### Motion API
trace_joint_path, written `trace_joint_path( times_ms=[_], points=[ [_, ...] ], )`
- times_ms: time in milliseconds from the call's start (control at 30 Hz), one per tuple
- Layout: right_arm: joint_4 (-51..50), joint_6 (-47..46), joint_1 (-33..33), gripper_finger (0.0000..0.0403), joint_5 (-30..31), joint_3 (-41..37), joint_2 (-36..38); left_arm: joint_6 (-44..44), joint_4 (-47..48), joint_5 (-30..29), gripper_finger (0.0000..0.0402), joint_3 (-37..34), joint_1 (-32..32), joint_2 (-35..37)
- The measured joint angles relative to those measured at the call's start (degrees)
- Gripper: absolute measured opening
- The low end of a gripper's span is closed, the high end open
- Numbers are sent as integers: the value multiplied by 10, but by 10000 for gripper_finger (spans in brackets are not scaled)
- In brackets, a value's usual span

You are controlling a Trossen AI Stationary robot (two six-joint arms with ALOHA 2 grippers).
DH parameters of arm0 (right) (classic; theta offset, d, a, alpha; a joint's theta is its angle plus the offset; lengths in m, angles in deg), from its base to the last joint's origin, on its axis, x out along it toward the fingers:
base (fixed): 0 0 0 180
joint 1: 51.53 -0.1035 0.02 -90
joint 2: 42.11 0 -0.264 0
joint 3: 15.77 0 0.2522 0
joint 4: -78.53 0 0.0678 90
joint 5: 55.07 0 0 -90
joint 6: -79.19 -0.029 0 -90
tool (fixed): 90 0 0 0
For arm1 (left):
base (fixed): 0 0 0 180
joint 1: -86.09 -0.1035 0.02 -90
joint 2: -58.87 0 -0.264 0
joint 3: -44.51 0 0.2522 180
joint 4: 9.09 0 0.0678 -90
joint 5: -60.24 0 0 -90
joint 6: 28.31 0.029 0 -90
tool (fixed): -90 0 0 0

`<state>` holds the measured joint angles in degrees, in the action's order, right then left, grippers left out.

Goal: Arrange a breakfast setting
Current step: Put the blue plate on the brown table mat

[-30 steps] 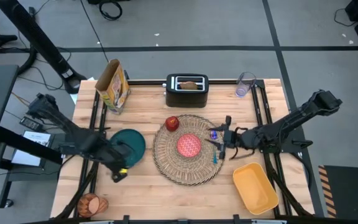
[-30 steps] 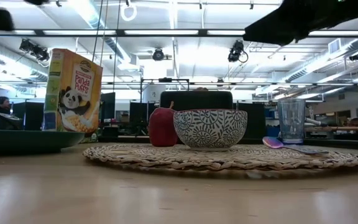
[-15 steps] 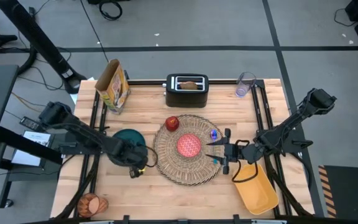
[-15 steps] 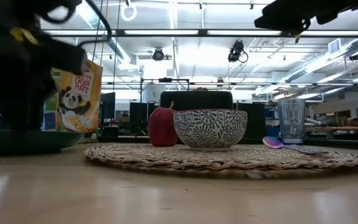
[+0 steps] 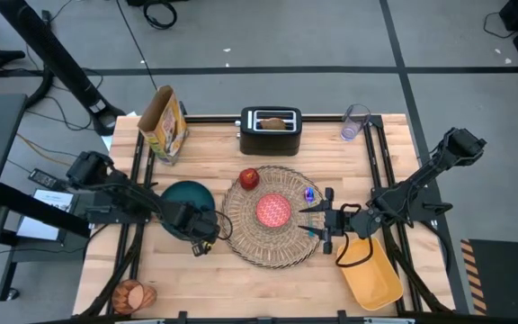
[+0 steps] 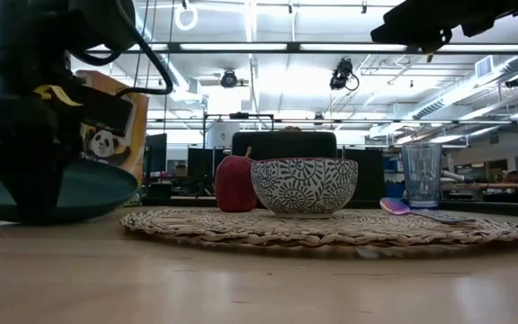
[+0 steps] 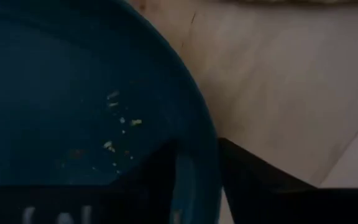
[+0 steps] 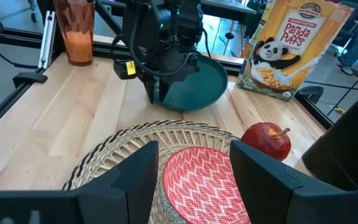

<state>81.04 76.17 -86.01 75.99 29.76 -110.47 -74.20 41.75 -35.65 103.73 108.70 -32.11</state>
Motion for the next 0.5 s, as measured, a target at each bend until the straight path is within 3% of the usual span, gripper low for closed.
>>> trace_joint_path(
  times_ms=[233, 500],
  points=[
    [0, 6, 0, 208, -2, 0, 0, 1, 5, -10, 29, 1, 0, 6],
    [-1, 18, 2, 208, -2, 0, 0, 48, 78, -16, 13, 54, 14, 6]
  ],
)
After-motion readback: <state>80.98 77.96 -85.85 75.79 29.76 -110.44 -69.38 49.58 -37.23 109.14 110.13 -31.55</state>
